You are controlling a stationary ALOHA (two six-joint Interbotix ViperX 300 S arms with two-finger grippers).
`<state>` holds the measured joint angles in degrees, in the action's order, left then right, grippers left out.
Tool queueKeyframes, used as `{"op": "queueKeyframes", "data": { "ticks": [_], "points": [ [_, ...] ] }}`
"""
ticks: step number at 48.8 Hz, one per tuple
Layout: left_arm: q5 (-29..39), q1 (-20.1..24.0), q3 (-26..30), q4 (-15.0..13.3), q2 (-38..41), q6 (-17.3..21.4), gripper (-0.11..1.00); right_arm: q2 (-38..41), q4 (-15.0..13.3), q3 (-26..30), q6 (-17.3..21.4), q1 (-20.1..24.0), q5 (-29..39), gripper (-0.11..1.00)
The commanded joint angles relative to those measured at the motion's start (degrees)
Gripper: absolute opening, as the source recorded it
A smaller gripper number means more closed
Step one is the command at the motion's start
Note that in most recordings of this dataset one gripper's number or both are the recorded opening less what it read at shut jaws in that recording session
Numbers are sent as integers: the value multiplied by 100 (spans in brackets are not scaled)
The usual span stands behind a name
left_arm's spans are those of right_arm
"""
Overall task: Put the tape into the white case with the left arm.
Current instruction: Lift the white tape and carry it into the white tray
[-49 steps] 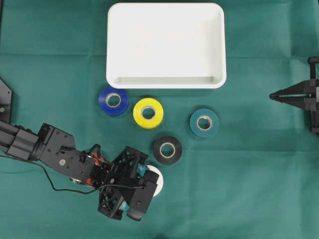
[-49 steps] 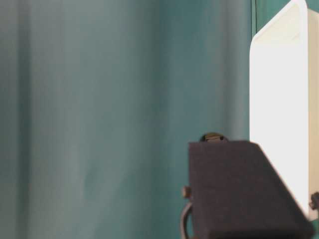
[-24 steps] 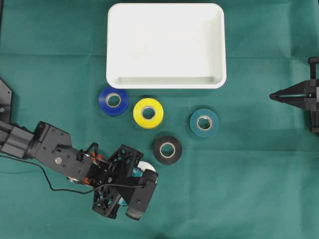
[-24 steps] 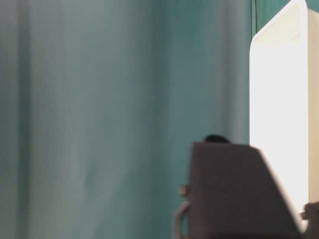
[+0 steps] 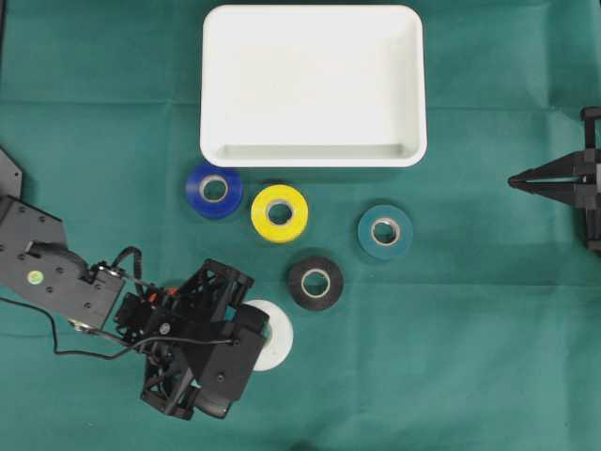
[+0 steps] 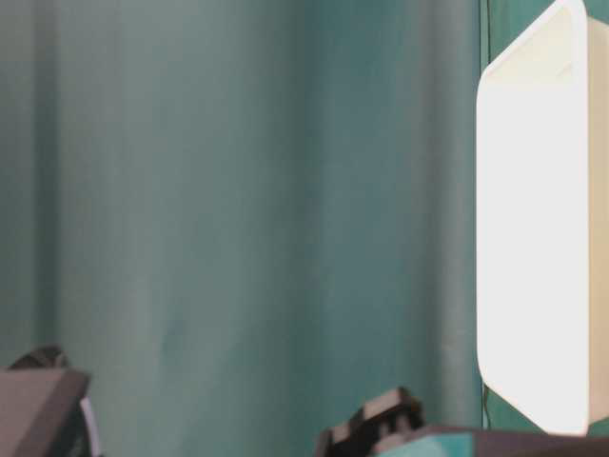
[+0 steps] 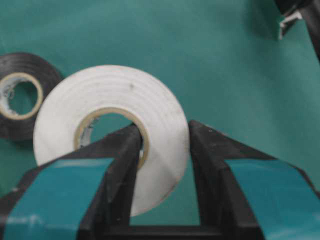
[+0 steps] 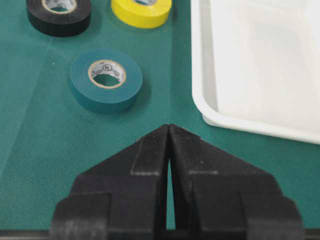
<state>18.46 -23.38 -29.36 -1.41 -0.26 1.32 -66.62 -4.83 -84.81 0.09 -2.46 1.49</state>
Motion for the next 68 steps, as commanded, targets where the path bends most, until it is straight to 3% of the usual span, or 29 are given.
{"op": "queueKeyframes", "data": {
  "ticks": [1, 11, 27, 48, 68],
  "points": [
    [9, 62, 26, 9, -229, 9, 28, 26, 0, 53, 18, 0, -53, -9],
    [79, 475, -193, 9, -325, 9, 28, 35, 0, 53, 18, -9, -62, -9],
    [44, 1564, -343, 9, -413, 88, 28, 26, 0, 53, 18, -9, -53, -9],
    [-281, 2593, 123, 9, 18, 1187, 28, 26, 0, 53, 18, -9, -53, -9],
    [-281, 3516, 703, 9, 642, 1529, 28, 35, 0, 44, 18, 0, -62, -9]
  ]
}}
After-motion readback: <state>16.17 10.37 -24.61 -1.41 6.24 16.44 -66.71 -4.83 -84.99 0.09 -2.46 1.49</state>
